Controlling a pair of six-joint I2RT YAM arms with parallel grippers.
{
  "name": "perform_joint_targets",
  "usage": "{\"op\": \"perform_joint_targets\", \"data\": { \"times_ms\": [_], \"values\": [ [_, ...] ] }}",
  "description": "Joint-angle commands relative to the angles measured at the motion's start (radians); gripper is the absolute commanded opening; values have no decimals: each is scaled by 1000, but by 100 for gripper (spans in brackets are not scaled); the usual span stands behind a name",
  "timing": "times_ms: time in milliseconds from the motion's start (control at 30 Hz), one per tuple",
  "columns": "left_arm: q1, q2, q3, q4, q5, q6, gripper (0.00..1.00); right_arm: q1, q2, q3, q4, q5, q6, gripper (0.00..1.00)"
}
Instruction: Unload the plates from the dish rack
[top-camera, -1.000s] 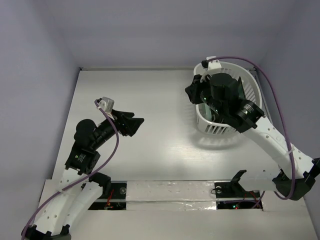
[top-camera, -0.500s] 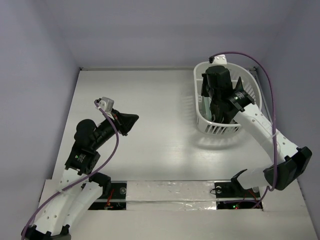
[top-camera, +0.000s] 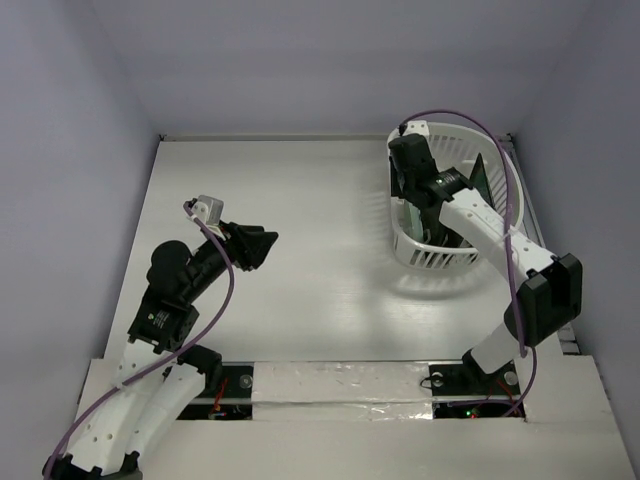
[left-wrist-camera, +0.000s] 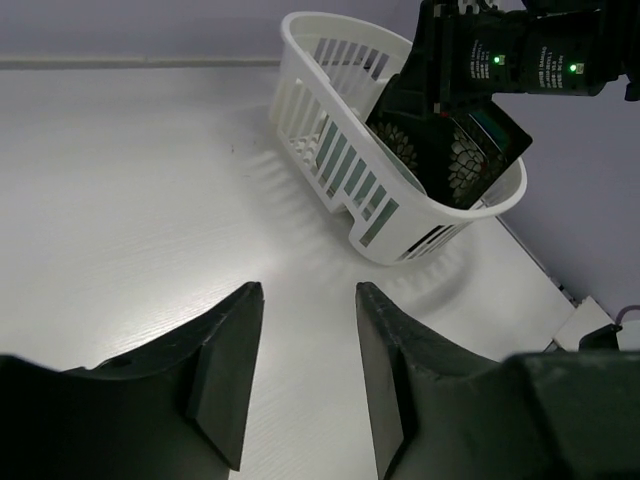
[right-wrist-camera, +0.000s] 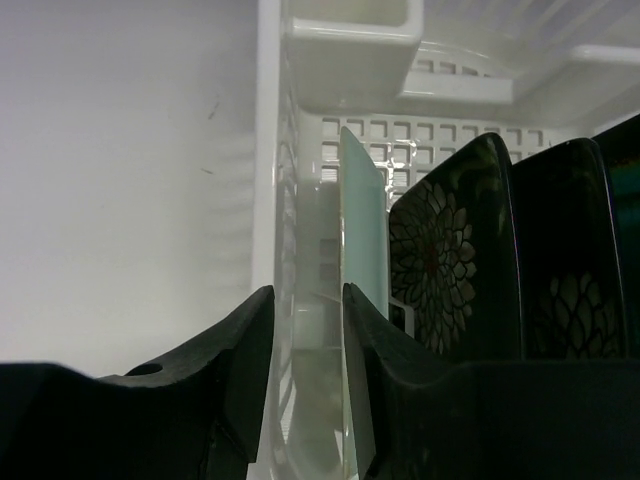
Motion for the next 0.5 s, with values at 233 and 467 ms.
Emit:
{"op": "perform_joint_targets", "data": {
  "times_ms": [233,467],
  "values": [
    [-13,-16,39,21,-23,4,43,-43,30,-75,35,70,29,42],
    [-13,-16,39,22,-23,3,52,-52,56,-133,58,18,37,43]
  ]
}}
